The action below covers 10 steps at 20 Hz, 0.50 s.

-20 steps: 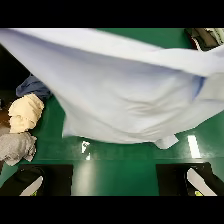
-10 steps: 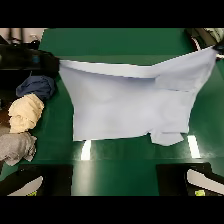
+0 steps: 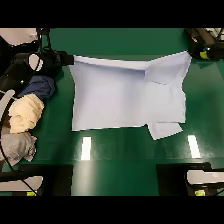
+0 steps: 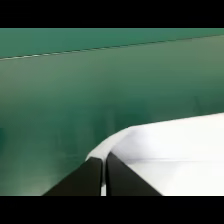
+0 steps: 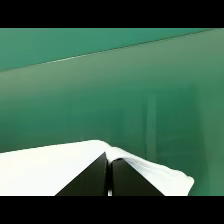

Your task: Fold the shirts.

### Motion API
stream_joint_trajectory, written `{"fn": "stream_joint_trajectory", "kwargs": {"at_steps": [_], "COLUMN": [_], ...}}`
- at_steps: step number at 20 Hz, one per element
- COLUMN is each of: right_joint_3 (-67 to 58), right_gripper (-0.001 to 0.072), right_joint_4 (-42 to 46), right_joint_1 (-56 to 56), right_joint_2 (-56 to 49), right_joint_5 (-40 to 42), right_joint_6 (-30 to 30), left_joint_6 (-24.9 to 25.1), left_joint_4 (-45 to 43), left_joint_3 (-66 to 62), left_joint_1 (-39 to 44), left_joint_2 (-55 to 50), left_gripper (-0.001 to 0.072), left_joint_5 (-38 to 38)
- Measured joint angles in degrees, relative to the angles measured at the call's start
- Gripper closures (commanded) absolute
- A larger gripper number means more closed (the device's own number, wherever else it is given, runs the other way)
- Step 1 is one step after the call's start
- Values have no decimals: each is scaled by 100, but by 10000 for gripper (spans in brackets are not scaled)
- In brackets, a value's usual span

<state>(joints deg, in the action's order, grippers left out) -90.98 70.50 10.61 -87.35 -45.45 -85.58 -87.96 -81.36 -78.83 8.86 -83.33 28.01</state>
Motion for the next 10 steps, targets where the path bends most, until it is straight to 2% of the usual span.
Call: {"fn": "stream_joint_trajectory", "kwargs": {"at_steps": [4,10], "right_joint_3": [24,39], "right_gripper": [698,697], "right_joint_4": [4,479], "right_joint_1": [-13,-13], "right_joint_2": [-289,-570], "right_joint_5": [109,-817], "right_joint_6": [282,551], "left_joint_6": [4,522], "left_joint_4": [66,83], "left_joint_3": [2,9], "left_joint_1": [-168,-225], "left_joint_2": [-212,-481], "left_gripper": [683,682], "left_joint_5": [66,1467]}}
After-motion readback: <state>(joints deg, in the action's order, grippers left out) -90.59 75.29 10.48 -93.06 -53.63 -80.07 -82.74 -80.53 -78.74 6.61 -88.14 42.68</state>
